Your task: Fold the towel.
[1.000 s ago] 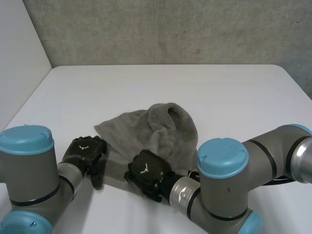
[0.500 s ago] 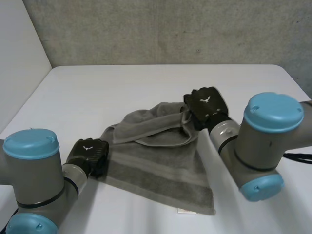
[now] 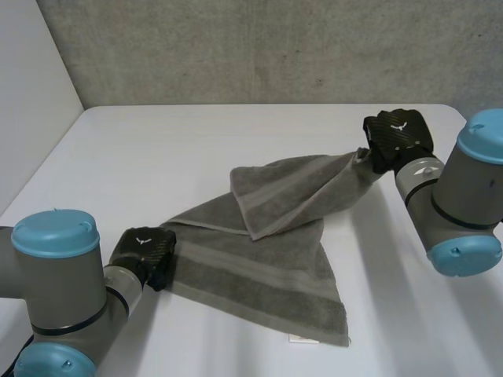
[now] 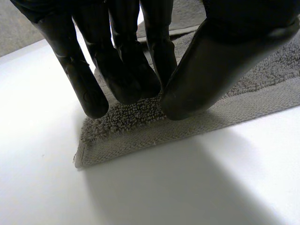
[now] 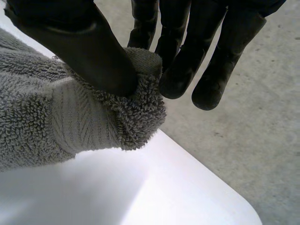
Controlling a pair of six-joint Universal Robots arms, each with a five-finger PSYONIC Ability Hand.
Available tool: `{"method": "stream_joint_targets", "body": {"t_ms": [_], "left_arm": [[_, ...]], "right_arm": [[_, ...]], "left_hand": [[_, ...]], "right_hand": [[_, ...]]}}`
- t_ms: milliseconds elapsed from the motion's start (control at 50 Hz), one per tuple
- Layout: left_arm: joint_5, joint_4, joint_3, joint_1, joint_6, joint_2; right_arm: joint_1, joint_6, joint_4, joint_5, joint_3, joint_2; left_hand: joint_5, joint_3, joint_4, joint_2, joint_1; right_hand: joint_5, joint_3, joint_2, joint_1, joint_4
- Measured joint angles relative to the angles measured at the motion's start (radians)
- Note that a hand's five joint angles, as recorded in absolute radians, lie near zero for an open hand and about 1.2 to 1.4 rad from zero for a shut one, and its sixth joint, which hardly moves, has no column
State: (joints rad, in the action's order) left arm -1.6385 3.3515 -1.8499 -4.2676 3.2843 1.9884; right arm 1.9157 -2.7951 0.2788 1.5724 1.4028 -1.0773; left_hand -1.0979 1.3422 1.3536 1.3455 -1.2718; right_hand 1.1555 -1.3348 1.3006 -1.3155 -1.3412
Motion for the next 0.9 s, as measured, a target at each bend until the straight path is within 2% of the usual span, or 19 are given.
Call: {"method": "stream_joint_targets", "body": {"t_ms": [180,260,300,340,440,540,660,900], "left_arm": [[0.0,0.009,-0.002,-0.001,-0.001,-0.003],[0.0,0.031,-0.005,-0.001,-0.001,-0.006],[0.0,0.044,-0.01,-0.001,-0.002,-0.008],[0.001,0.057,-0.016,-0.001,-0.002,-0.013],[0.006,0.068,-0.025,0.019,-0.004,-0.035],[0.007,0.082,-0.025,0.061,-0.004,-0.069],[0.005,0.135,0.011,0.087,-0.001,-0.076],[-0.004,0.165,0.159,0.018,0.002,0.096]], "right_arm": [[-0.091,0.003,-0.032,-0.001,-0.06,0.016],[-0.128,0.01,-0.085,-0.003,-0.104,0.056],[-0.139,0.012,-0.115,-0.003,-0.125,0.076],[-0.148,0.014,-0.148,-0.003,-0.146,0.094],[-0.15,0.013,-0.182,-0.003,-0.16,0.093],[-0.141,0.011,-0.184,-0.006,-0.142,0.06],[-0.134,0.014,-0.175,-0.014,-0.117,0.04],[-0.117,0.016,-0.171,-0.028,-0.105,0.049]], "left_hand": [[0.0,0.0,-0.002,-0.001,0.0],[0.075,-0.162,-0.173,-0.176,0.09],[0.212,-0.298,-0.312,-0.304,0.223],[0.406,-0.465,-0.481,-0.475,0.401],[0.689,-0.733,-0.745,-0.742,0.687],[0.853,-0.883,-0.896,-0.892,0.837],[0.871,-0.895,-0.91,-0.906,0.846],[0.957,-0.984,-0.991,-0.992,0.924]], "right_hand": [[0.0,0.0,0.0,0.0,0.0],[0.0,0.0,0.0,0.0,0.0],[-0.129,0.125,-0.106,0.116,0.13],[-0.451,0.459,-0.434,0.446,0.447],[-0.825,0.801,-0.764,0.784,0.802],[-0.866,0.832,-0.781,0.818,0.836],[-0.866,0.832,-0.781,0.818,0.836],[-0.866,0.832,-0.781,0.818,0.836]]}}
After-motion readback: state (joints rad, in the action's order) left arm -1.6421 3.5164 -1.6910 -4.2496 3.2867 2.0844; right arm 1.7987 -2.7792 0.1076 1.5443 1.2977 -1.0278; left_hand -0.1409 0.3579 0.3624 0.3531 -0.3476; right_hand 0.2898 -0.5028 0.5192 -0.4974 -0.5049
